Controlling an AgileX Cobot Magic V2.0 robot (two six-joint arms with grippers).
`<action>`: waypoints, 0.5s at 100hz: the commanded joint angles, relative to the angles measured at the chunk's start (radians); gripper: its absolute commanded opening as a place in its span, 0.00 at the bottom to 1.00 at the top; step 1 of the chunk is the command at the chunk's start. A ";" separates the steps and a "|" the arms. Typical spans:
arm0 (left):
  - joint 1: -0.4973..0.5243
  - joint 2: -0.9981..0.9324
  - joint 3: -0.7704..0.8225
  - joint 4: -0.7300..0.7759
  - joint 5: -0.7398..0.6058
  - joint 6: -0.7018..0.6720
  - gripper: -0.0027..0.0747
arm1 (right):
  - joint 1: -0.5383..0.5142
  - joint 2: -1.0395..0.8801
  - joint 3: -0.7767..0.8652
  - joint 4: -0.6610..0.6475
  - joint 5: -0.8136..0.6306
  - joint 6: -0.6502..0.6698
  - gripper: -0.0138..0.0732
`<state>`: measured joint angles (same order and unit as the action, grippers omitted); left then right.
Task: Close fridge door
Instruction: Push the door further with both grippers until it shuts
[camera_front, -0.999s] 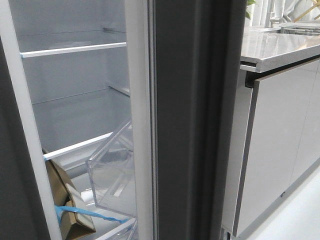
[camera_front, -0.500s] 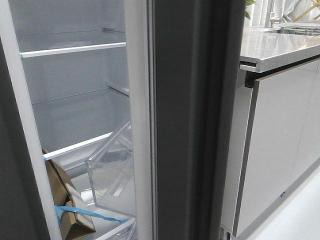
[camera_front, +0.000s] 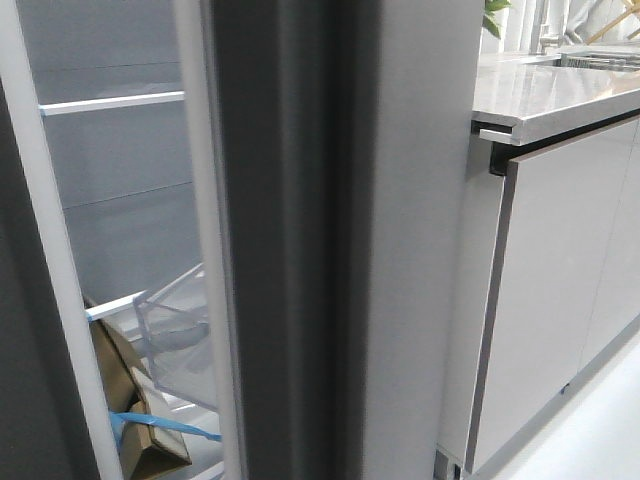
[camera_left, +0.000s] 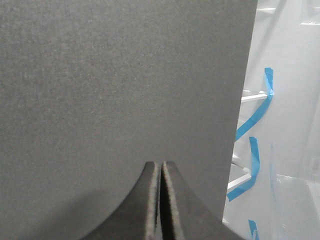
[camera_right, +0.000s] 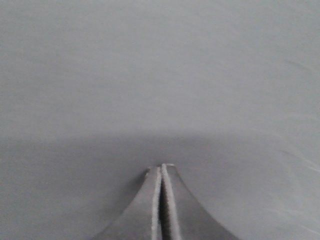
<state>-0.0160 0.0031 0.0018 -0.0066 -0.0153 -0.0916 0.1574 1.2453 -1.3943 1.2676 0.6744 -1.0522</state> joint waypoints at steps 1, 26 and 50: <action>-0.008 0.019 0.028 -0.002 -0.077 -0.004 0.01 | 0.029 0.006 -0.050 0.021 -0.073 -0.013 0.07; -0.008 0.019 0.028 -0.002 -0.077 -0.004 0.01 | 0.128 0.093 -0.135 -0.084 -0.146 0.022 0.07; -0.008 0.019 0.028 -0.002 -0.077 -0.004 0.01 | 0.183 0.161 -0.195 -0.270 -0.230 0.232 0.07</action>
<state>-0.0160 0.0031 0.0018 -0.0066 -0.0153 -0.0916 0.3226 1.4174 -1.5416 1.0373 0.5239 -0.8766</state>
